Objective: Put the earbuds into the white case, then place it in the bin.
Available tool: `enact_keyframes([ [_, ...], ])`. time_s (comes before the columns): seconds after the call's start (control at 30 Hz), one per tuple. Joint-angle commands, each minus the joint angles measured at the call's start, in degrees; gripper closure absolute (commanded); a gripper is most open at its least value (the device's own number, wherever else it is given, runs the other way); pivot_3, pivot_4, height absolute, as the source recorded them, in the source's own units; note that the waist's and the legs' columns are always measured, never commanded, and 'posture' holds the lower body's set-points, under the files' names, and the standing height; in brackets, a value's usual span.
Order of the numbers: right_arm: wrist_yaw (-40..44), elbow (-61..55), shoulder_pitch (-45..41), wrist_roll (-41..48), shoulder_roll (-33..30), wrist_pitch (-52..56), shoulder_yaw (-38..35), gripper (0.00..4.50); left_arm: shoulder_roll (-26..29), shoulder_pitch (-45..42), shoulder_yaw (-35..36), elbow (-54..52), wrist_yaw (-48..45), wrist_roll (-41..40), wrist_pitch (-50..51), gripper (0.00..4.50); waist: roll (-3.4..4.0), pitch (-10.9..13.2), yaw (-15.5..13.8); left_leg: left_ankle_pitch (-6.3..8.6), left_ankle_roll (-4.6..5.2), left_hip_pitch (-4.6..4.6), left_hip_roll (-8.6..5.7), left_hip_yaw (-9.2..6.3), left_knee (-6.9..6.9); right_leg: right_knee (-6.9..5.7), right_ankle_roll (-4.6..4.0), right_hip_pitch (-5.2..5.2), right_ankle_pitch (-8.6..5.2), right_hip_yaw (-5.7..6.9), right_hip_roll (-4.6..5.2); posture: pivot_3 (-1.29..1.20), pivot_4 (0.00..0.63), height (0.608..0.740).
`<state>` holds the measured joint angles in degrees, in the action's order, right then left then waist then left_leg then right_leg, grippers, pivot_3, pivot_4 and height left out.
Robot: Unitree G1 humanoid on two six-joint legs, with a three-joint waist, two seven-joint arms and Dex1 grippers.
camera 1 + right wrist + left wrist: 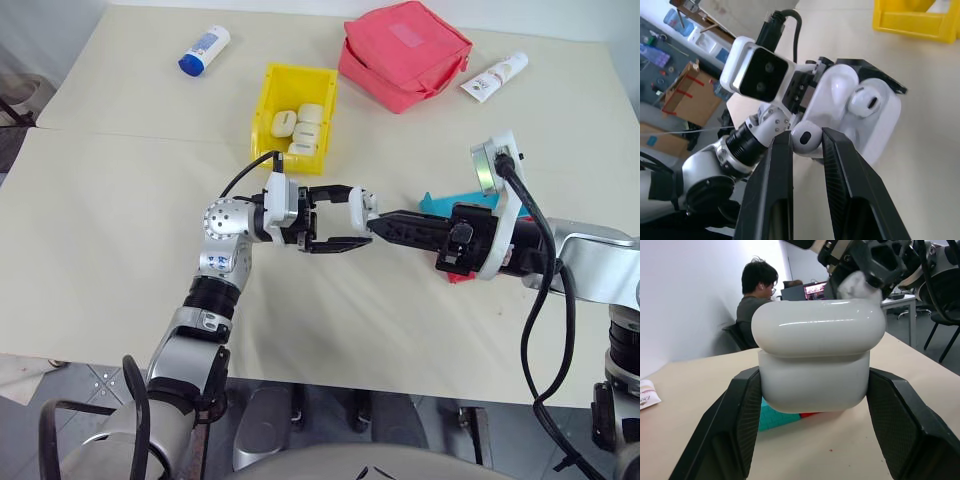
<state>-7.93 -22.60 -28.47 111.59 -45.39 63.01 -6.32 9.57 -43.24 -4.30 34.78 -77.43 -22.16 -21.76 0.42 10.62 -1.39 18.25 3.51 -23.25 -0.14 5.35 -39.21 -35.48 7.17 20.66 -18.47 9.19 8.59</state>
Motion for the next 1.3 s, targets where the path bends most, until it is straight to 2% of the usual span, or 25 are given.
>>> enact_keyframes([
  [0.03,0.5,-1.9,-0.9,1.4,-2.0,-2.7,0.6,4.03,-0.5,0.0,0.3,-0.9,-0.4,-0.2,-0.1,1.73,0.00,0.0,0.0,0.00,0.01,-0.01,0.00,0.00,0.00,0.01,0.00,0.00,0.00,0.00,0.00,0.00,0.150,0.740],
  [0.47,1.7,-1.5,1.1,0.3,-5.3,-3.8,4.9,4.03,-1.1,-0.3,0.8,-2.7,0.4,-0.8,0.6,1.73,-0.03,0.0,0.0,0.00,0.02,-0.04,0.02,-0.01,0.00,0.07,0.00,-0.01,0.00,0.02,0.00,0.00,0.150,0.740],
  [0.87,6.8,-1.3,1.9,-12.1,-4.2,-4.4,5.2,4.03,-0.5,3.2,1.5,-12.5,1.7,-3.7,6.1,1.73,-0.03,0.0,-0.1,0.00,0.02,-0.04,0.03,-0.03,0.00,0.11,0.00,-0.03,0.00,0.01,0.00,0.00,0.150,0.740],
  [1.3,12.2,1.4,1.1,-16.1,-4.1,-1.8,7.0,4.03,-0.4,5.3,0.9,-17.9,0.2,-4.7,9.2,1.73,-0.03,0.0,0.0,0.00,0.02,-0.04,0.03,-0.03,0.00,0.14,0.02,-0.04,0.01,0.02,-0.01,0.00,0.150,0.740],
])
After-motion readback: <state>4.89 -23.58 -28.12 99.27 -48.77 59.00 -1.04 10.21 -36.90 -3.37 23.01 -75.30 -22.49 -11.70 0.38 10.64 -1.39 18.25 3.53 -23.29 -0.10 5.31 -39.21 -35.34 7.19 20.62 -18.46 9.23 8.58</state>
